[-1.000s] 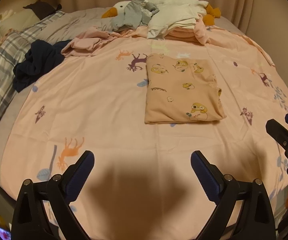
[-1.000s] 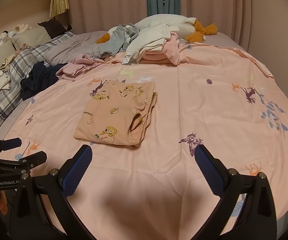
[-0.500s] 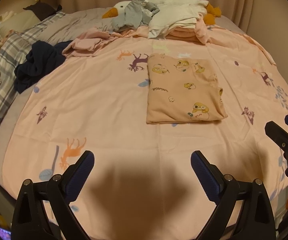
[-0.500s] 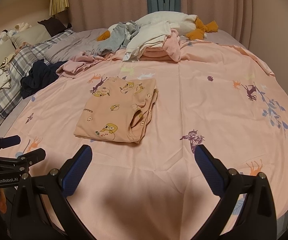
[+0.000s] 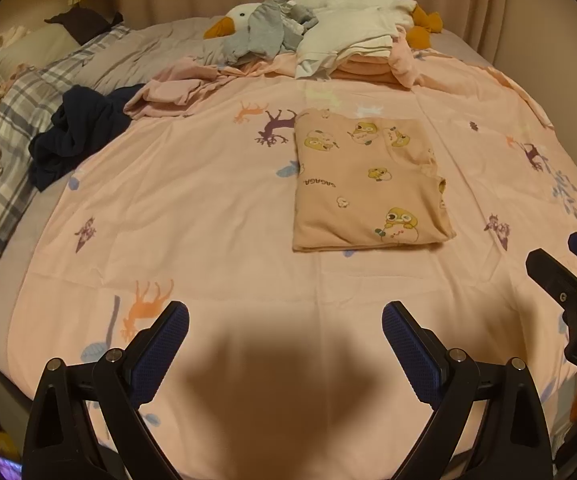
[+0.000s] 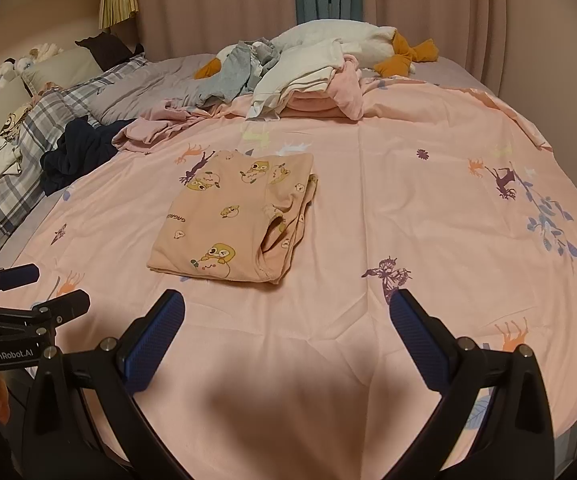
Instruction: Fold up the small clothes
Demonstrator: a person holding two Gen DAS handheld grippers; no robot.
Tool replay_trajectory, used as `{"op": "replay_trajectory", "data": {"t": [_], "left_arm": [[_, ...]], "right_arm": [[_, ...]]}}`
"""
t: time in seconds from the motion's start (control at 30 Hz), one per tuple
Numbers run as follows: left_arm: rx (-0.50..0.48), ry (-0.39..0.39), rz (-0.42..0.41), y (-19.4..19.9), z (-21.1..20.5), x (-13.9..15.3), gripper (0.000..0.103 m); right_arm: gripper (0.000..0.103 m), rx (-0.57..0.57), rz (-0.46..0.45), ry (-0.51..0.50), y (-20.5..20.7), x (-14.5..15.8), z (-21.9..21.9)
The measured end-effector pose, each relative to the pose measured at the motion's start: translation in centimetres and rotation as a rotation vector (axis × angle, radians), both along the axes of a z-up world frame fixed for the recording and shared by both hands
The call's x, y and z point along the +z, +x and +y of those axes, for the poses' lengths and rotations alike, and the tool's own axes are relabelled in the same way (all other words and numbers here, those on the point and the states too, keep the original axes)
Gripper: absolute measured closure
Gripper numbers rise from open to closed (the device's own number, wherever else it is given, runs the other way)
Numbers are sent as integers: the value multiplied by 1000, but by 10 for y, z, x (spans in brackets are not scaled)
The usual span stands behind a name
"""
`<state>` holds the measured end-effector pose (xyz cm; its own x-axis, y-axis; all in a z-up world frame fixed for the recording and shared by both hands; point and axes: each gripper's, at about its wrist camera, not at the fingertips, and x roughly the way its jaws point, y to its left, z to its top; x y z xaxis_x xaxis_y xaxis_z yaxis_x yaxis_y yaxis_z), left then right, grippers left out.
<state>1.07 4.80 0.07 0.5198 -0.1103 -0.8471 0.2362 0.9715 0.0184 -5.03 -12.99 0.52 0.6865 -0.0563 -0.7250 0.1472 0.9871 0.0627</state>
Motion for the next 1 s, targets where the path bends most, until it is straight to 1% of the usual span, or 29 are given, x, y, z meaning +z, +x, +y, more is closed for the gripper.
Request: {"op": "replay_trajectory", "data": {"t": [1.0], "left_arm": [[-4,10,-5,0,-6,2,6]], "right_arm": [[0,-10,7,9,0,-3,-3]]}}
